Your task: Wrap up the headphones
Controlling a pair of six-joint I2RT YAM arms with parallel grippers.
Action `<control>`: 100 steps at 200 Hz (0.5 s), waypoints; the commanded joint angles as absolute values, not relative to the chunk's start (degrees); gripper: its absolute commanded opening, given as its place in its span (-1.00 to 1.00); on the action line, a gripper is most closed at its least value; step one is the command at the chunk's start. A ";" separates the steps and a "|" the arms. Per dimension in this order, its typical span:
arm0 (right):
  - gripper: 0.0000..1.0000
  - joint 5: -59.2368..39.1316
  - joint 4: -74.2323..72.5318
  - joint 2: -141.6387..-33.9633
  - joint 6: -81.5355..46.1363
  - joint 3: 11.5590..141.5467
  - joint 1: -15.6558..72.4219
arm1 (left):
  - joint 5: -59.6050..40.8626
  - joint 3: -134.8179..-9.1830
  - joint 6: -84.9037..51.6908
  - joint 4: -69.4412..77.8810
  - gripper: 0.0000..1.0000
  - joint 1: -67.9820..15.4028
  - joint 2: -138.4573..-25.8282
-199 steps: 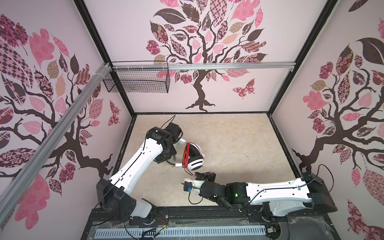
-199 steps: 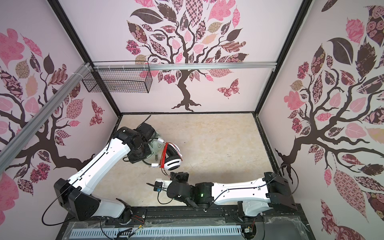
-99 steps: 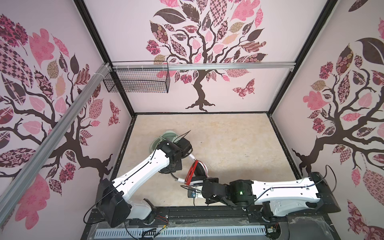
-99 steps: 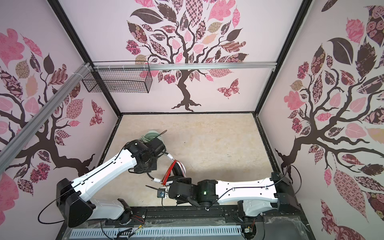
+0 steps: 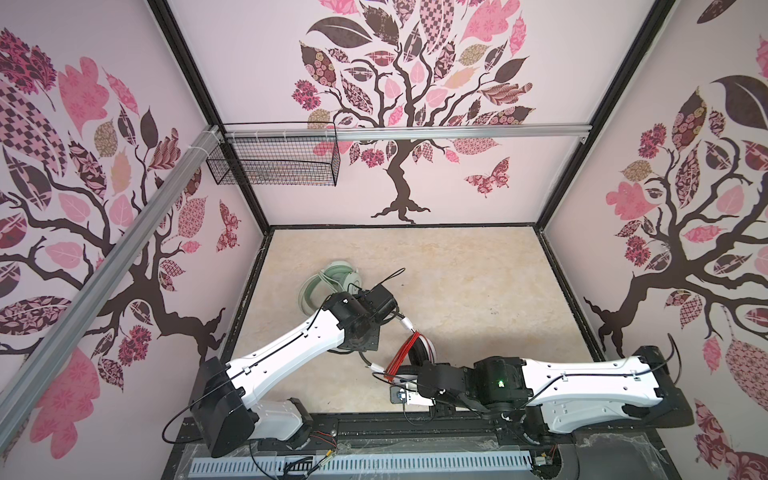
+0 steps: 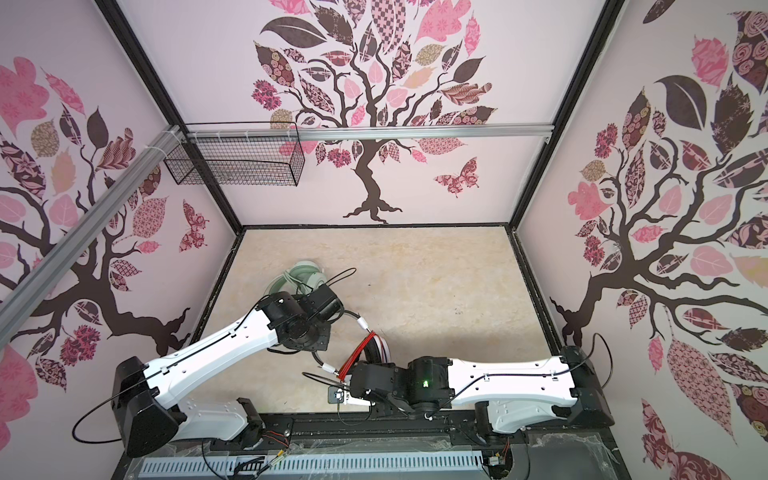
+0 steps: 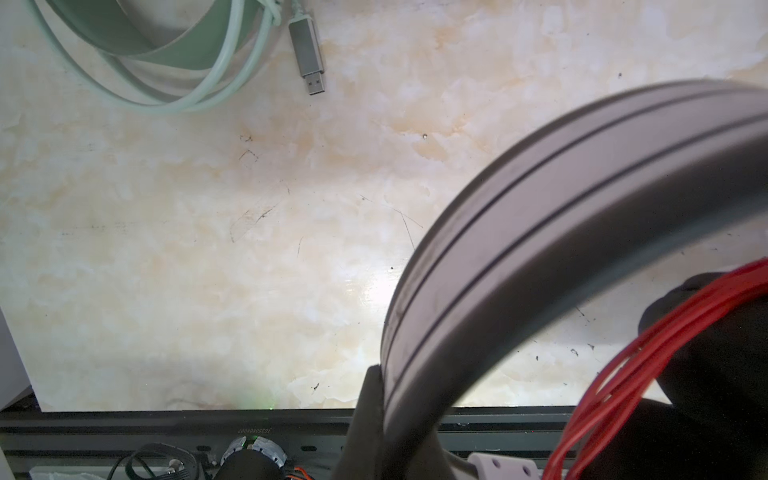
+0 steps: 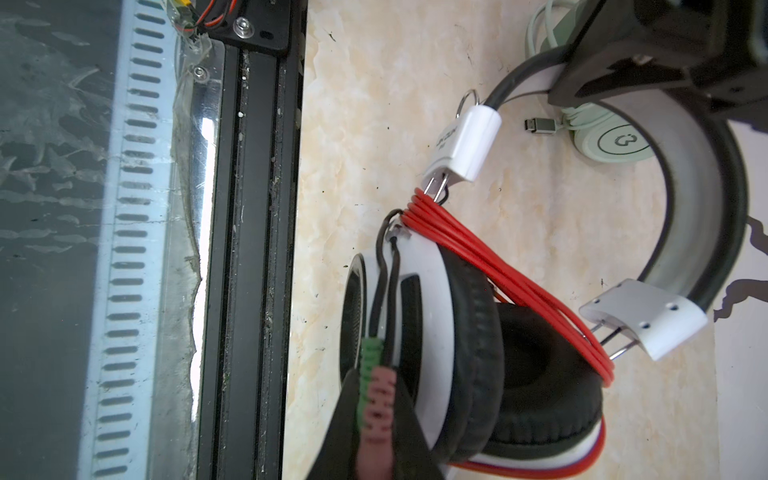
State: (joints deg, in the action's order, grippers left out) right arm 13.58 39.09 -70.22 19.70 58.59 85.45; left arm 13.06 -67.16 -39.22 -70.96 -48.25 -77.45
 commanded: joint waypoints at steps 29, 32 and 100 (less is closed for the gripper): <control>-0.89 14.97 39.43 -69.43 22.29 62.80 85.87 | 18.46 -66.17 -36.30 -72.28 -1.00 -51.91 -78.86; -0.89 15.14 39.26 -69.43 22.39 62.80 85.80 | 18.57 -66.23 -36.34 -72.34 -1.00 -52.16 -79.04; -0.88 17.53 36.59 -69.52 24.04 60.98 84.09 | 18.19 -67.18 -36.44 -72.98 -1.00 -54.37 -78.89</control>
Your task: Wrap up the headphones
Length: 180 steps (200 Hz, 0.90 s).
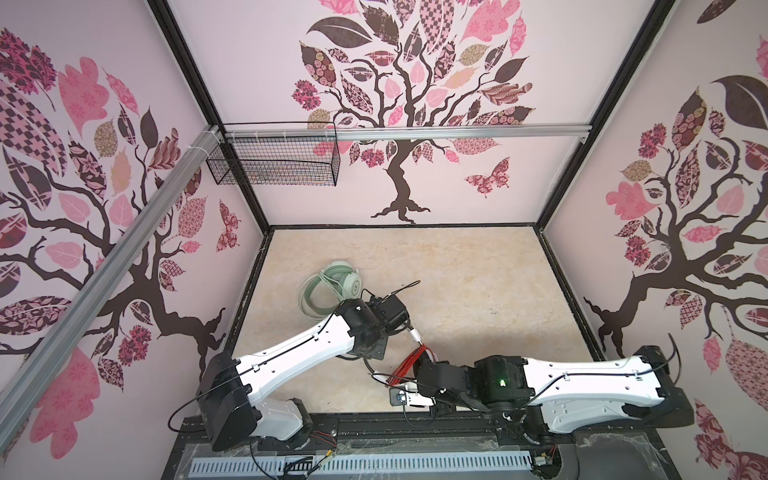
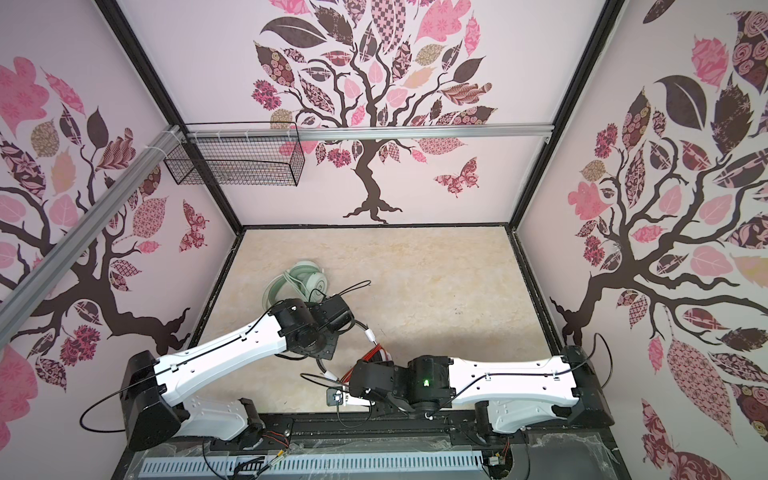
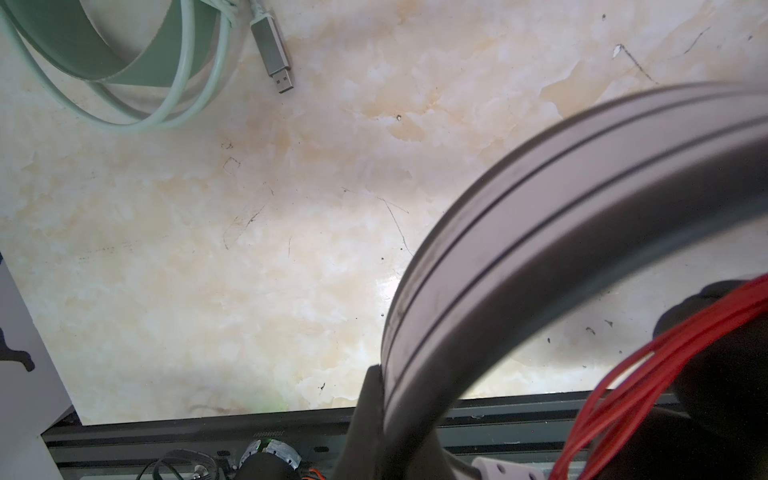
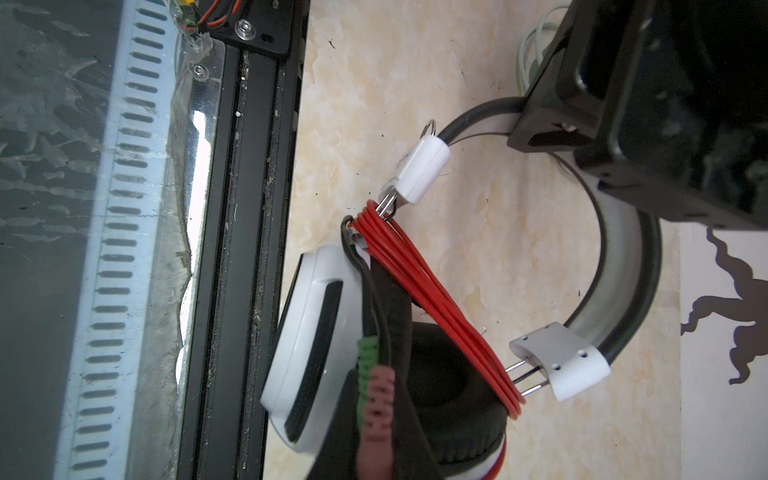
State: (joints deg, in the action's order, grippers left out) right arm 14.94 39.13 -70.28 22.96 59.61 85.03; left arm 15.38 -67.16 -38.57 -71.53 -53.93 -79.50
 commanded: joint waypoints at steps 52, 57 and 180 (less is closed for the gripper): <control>-0.84 20.30 34.27 -70.75 27.30 60.76 83.70 | 19.65 -68.99 -34.79 -74.40 -1.00 -58.34 -80.38; -0.85 20.39 34.37 -71.07 27.54 60.97 83.67 | 19.77 -69.26 -34.66 -74.64 -1.00 -58.40 -80.66; -0.52 22.23 32.57 -69.45 29.35 54.94 81.21 | 13.80 -71.76 -28.22 -74.18 -1.00 -58.36 -78.92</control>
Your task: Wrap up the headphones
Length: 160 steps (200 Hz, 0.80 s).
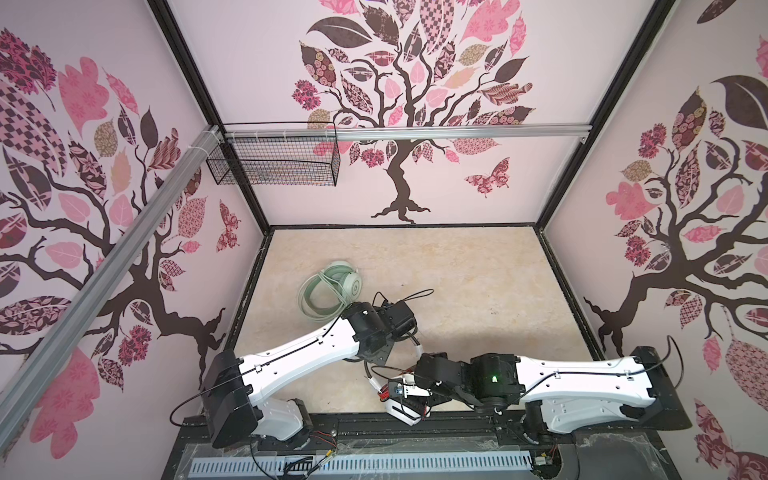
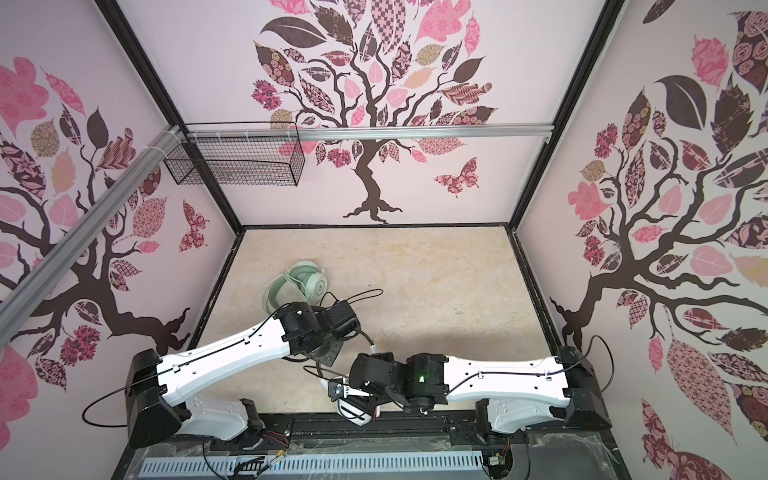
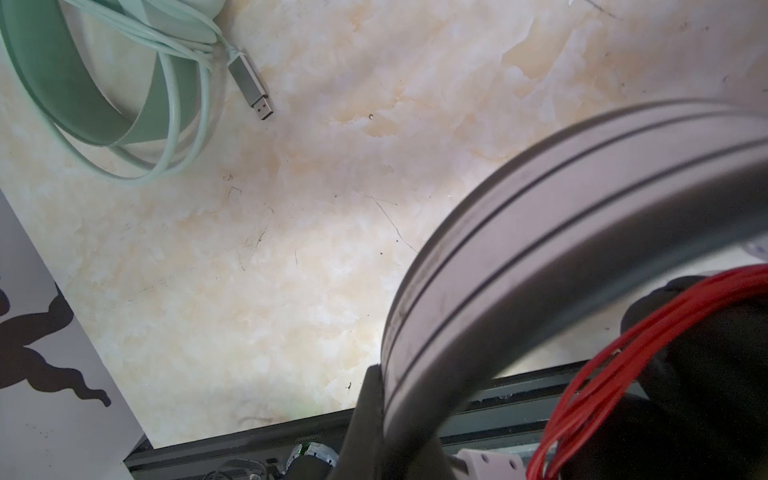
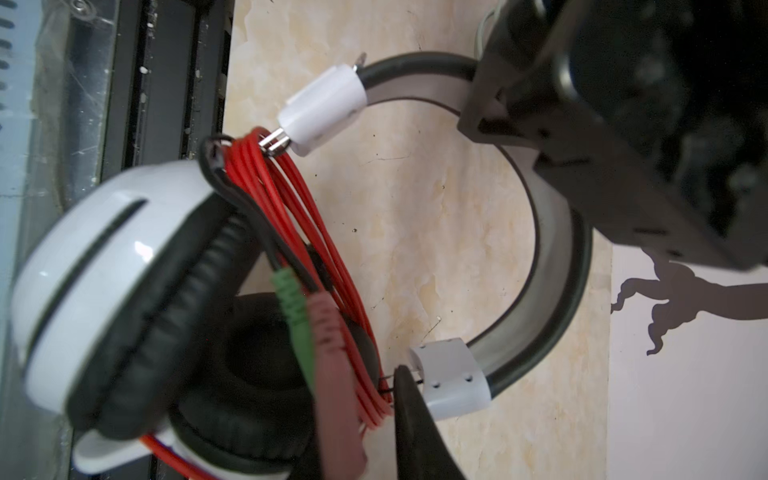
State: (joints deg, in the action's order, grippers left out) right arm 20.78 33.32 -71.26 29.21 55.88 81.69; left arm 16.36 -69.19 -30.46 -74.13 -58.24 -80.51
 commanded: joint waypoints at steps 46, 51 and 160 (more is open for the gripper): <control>-0.28 21.97 32.23 -67.55 28.21 53.33 80.63 | 13.64 -72.35 -28.17 -75.08 -1.00 -58.27 -80.31; -0.26 22.06 32.38 -67.22 27.97 53.14 80.51 | 13.41 -72.46 -28.12 -75.14 -1.00 -58.27 -80.47; -0.24 26.67 28.63 -47.93 11.42 46.83 77.02 | 9.57 -76.10 -28.52 -73.48 -1.00 -52.12 -81.34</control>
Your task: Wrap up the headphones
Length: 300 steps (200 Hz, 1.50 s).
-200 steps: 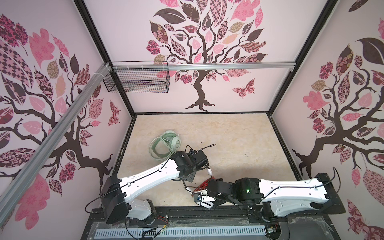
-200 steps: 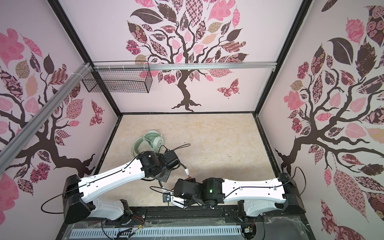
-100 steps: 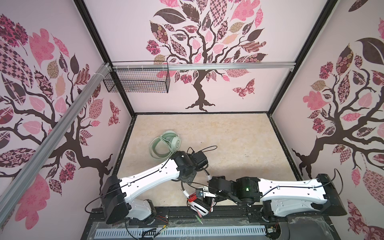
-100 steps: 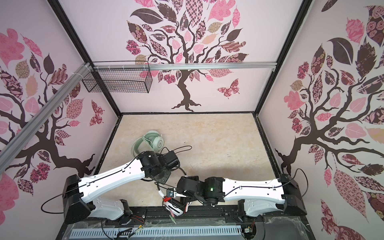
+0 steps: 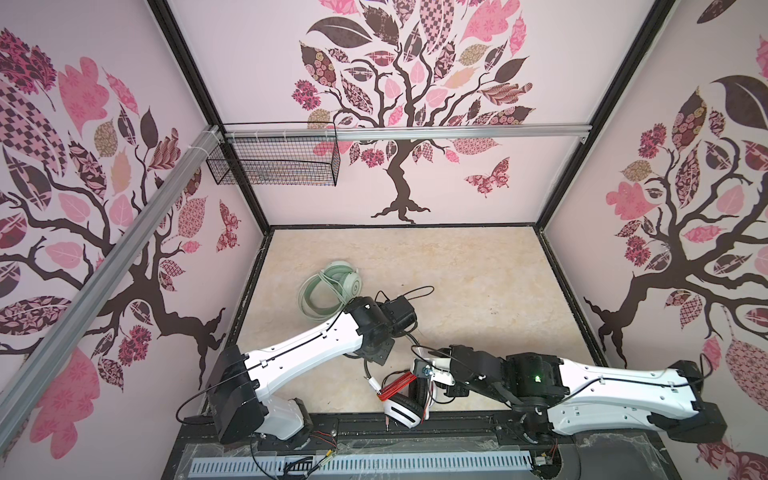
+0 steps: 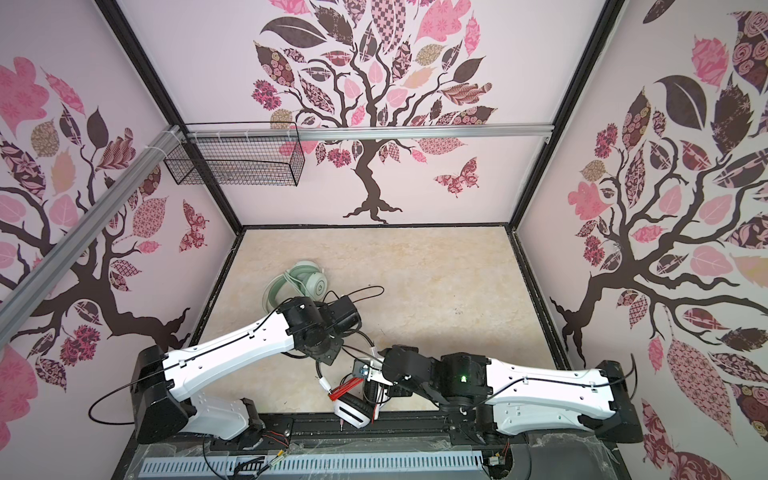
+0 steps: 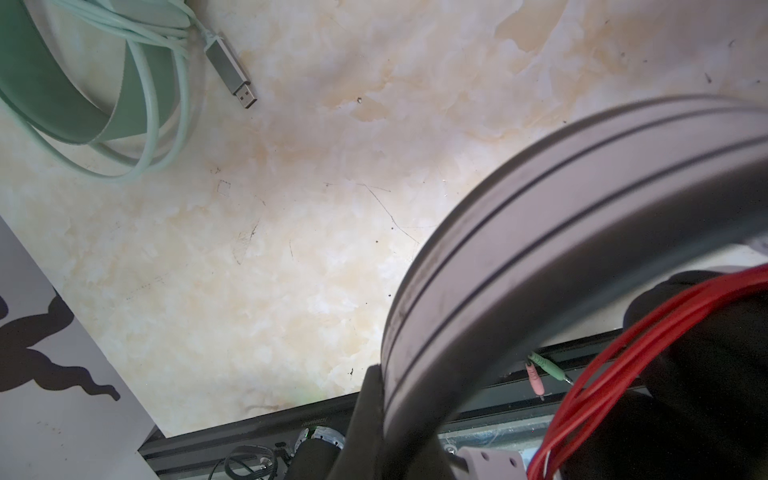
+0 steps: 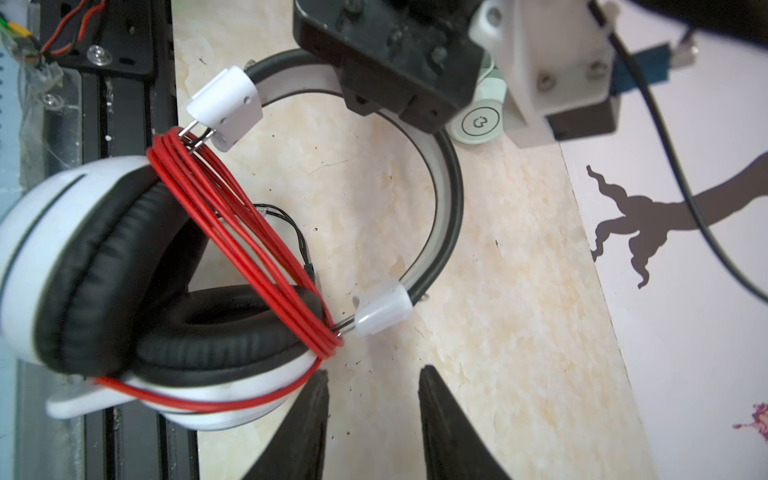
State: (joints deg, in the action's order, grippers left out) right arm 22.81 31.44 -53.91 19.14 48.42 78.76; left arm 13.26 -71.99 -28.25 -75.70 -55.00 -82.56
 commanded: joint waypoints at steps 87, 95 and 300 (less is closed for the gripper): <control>-0.19 26.62 21.15 -34.23 -14.98 37.40 64.61 | 10.67 -91.90 -28.53 -74.55 -1.00 -46.07 -87.37; -0.21 25.62 20.60 -33.23 -16.98 35.85 62.05 | 10.95 -93.48 -28.62 -74.53 -1.00 -45.95 -88.12; 0.44 -27.49 -26.82 -84.04 -6.34 34.17 25.00 | 5.90 -119.44 -28.05 -80.59 -1.00 -38.23 -98.88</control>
State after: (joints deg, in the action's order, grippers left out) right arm -26.57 -26.87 -80.01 -12.91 30.28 24.34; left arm 8.38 -116.53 -27.97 -82.30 -38.54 -98.89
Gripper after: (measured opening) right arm 0.699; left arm 0.058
